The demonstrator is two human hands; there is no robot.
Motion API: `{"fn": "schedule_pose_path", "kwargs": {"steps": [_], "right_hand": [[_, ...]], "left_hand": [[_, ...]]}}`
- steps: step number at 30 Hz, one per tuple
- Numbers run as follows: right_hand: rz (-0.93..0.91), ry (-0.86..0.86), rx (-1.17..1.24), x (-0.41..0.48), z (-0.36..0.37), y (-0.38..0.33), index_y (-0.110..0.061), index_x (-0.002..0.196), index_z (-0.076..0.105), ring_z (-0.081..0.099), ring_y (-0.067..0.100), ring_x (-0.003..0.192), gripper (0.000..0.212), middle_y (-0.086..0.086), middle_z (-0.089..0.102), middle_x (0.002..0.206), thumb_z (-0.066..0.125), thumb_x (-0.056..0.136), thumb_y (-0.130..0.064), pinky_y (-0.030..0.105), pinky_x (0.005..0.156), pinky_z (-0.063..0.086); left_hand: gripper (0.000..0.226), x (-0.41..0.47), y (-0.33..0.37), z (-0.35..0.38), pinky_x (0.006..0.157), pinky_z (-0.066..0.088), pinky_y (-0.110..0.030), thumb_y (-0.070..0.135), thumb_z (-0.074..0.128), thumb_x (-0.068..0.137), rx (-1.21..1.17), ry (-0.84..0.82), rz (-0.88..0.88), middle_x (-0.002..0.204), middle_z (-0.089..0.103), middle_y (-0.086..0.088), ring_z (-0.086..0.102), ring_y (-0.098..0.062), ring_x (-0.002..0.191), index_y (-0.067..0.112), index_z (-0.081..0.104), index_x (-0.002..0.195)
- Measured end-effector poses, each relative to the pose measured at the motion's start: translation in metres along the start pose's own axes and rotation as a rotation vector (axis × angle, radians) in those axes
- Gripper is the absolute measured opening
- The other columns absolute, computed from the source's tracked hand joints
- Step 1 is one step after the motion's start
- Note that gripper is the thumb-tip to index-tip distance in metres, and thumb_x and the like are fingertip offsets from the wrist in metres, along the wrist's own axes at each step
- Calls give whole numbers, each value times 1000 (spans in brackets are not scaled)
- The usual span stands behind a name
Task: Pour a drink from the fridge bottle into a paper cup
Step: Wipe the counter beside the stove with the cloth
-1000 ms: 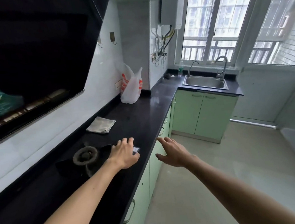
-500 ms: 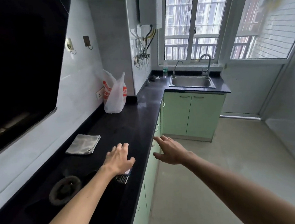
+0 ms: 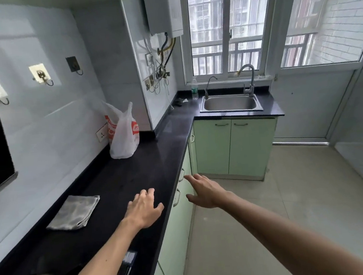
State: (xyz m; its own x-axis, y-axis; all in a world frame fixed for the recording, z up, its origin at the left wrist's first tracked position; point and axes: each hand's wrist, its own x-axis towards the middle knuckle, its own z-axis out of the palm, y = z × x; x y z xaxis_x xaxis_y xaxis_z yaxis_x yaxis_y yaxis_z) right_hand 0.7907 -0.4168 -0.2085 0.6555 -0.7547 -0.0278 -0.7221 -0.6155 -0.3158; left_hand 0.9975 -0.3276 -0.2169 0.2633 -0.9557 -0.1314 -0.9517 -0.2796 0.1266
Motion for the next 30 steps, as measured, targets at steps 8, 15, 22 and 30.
{"fn": "schedule_pose_path", "kwargs": {"steps": [8, 15, 22, 30], "right_hand": [[-11, -11, 3, 41, -28, 81, -17, 150, 24, 48, 35, 123, 66, 14, 48, 135, 55, 95, -38, 47, 94, 48], [-48, -13, 35, 77, -30, 113, -17, 150, 26, 50, 32, 121, 66, 13, 50, 132, 55, 95, -39, 43, 92, 48], [-123, -39, 49, 124, -16, 119, -18, 150, 25, 52, 30, 116, 65, 12, 50, 131, 55, 96, -39, 38, 87, 48], [-149, -79, 47, 203, -8, 137, -18, 150, 25, 52, 28, 112, 64, 10, 46, 130, 54, 96, -38, 31, 80, 43]], "left_hand": [[63, 68, 51, -3, 103, 42, -44, 47, 44, 96, 16, 7, -43, 141, 46, -7, 46, -26, 129, 15, 31, 149], [60, 98, 64, -4, 101, 41, -45, 48, 42, 96, 93, -6, -100, 139, 47, -10, 47, -28, 126, 14, 35, 144], [56, 132, 41, -7, 99, 41, -46, 48, 43, 95, 114, -25, -180, 137, 48, -12, 48, -31, 125, 13, 38, 139], [56, 207, 5, -3, 98, 42, -46, 48, 43, 94, 113, -5, -252, 135, 50, -13, 50, -32, 123, 12, 41, 137]]}}
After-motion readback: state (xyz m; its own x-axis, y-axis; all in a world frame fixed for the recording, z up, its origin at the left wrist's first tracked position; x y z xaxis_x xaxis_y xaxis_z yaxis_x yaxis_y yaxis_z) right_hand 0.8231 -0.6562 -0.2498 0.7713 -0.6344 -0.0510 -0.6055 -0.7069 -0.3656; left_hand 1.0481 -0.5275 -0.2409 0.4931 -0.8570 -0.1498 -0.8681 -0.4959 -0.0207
